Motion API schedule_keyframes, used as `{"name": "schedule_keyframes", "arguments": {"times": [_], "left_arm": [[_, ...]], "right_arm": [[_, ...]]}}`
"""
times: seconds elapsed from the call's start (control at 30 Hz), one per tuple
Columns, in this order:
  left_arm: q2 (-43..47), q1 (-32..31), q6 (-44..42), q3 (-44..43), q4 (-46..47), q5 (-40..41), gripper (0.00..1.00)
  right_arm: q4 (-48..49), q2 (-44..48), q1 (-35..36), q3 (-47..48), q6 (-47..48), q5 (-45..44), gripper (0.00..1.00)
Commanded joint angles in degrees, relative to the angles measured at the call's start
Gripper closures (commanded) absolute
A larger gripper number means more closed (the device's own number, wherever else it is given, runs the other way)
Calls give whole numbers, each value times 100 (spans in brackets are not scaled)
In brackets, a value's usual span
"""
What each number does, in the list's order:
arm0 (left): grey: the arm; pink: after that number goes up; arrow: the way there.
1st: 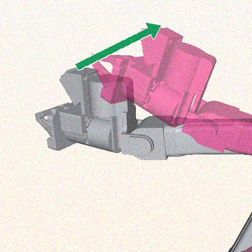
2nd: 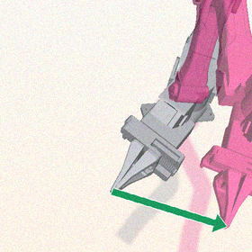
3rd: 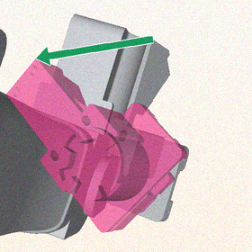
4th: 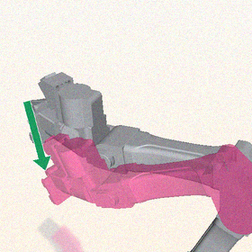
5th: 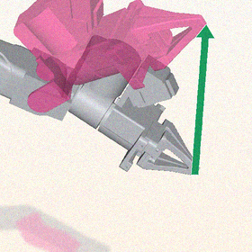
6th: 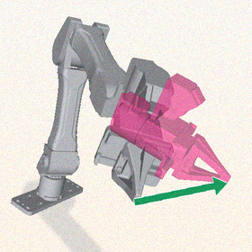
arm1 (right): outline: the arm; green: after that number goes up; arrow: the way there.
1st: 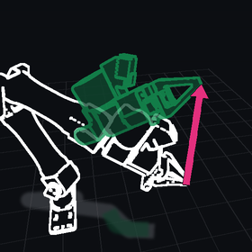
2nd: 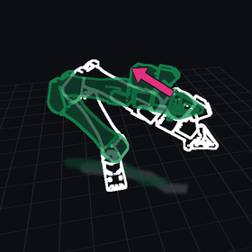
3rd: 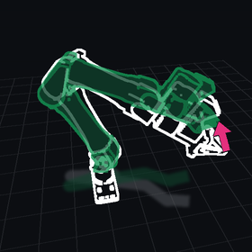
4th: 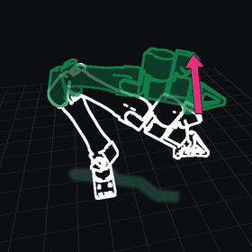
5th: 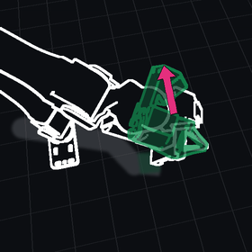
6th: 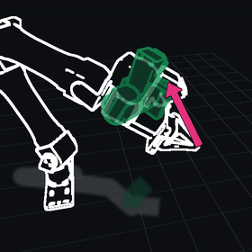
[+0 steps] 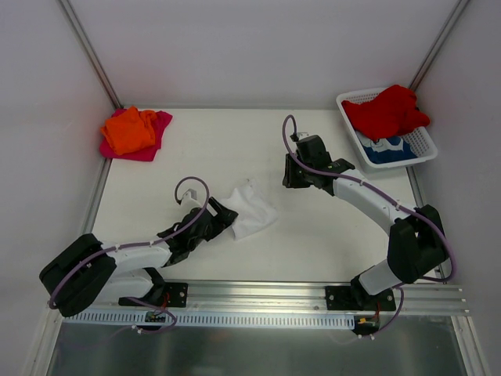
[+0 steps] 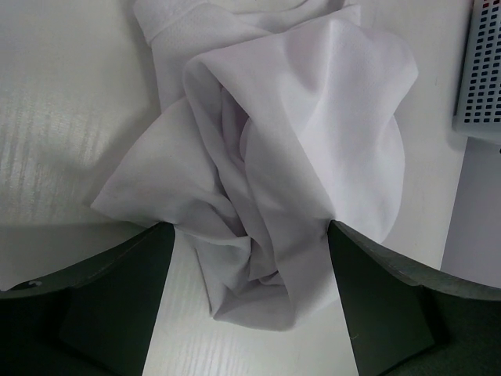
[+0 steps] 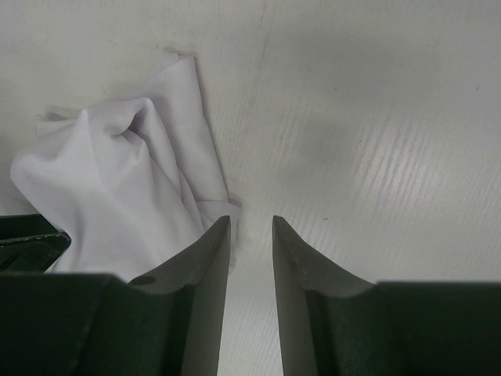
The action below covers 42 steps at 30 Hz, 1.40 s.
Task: Fold and stack the t-shirts
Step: Put the neatly folded tshirt into the corner of the board with the left arm
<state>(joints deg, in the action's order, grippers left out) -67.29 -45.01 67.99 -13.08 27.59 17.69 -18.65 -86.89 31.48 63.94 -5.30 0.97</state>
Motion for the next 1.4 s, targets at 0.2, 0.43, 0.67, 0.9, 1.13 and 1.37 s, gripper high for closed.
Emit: {"name": "schedule_keyframes", "arguments": {"times": [0.2, 0.43, 0.67, 0.9, 1.13, 1.37], "left_arm": [[-821, -51, 22, -291, 422, -187, 19], [-1172, -60, 118, -388, 440, -161, 32], [-1427, -60, 101, -485, 484, -240, 83], [-1472, -60, -57, -573, 387, -258, 100], [-1112, -60, -470, -906, -359, -74, 100], [-944, 97, -1505, -1749, -1467, -185, 100]], "right_arm": [[64, 120, -2, 74, 73, 35, 69], [55, 181, -19, 57, 82, 26, 69], [46, 252, -11, 31, 82, 17, 69], [64, 357, -20, -40, 91, -18, 69], [64, 348, -28, -5, 91, -1, 69], [99, 331, -28, 30, 90, 17, 69]]}}
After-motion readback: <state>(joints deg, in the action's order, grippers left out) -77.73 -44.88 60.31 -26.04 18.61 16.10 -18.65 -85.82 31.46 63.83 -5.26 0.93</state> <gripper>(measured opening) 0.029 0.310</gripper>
